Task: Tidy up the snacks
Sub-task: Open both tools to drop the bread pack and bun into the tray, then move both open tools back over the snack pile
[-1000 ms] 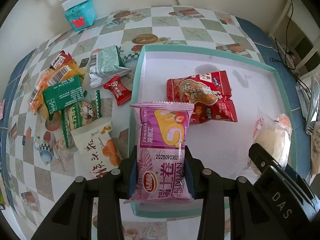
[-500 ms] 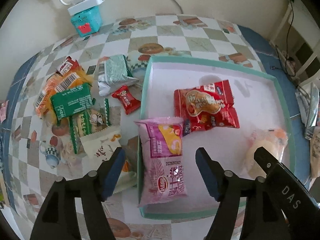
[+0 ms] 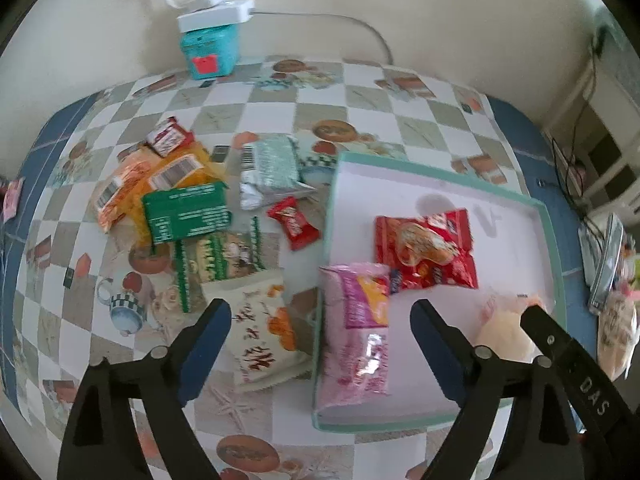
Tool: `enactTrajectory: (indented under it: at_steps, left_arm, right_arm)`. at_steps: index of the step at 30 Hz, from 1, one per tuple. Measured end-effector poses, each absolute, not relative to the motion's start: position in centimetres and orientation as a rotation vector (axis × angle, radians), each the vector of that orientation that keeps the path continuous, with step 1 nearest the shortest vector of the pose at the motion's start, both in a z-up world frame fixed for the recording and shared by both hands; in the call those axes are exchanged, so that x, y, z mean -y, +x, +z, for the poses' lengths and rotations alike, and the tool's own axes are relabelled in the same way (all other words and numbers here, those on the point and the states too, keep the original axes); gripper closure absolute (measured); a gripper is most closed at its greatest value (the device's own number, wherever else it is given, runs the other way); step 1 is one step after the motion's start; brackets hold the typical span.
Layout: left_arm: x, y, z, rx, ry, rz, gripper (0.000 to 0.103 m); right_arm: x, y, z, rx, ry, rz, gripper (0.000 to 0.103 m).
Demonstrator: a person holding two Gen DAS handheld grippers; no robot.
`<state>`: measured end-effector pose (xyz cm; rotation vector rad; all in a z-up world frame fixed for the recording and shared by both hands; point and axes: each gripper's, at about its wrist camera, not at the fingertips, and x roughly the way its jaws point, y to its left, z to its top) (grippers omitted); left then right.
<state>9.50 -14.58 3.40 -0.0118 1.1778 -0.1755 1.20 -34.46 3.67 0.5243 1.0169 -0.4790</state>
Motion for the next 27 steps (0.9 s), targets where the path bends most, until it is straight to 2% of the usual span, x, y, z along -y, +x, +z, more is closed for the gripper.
enactTrajectory:
  at_steps: [6,8,9,10,14,18,27]
  left_arm:
    - [11.2,10.6,3.6,-1.184,-0.107,-0.1,0.006]
    - [10.1,10.7,3.6,-1.181,-0.143,-0.085,0.006]
    - [9.6,10.8,3.6,-1.179,-0.159,-0.075,0.006]
    - [9.0,10.8,3.7,-1.174,-0.175,-0.06,0.006]
    - [7.4,11.0,3.9,-1.16,-0.2,-0.017,0.006]
    - [5.7,11.3,4.0,-1.15,-0.229,0.029,0.0]
    - [1.9,11.6,3.8,-1.136,-0.364,0.075,0.0]
  right_arm:
    - [34.0,1.6,3.5,-1.009,0.496,-0.464,0.018]
    - [33.9,1.7,3.5,-0.998,0.487,-0.459,0.013]
    - [33.8,1.7,3.6,-0.992,0.479,-0.456,0.005]
    - [33.6,1.8,3.7,-0.983,0.465,-0.455,0.001]
    - [32.8,2.0,4.6,-0.928,0.424,-0.434,0.0]
    - [32.0,2.3,5.0,-0.897,0.402,-0.411,0.0]
    - [29.5,3.5,5.2,-0.896,0.347,-0.334,0.0]
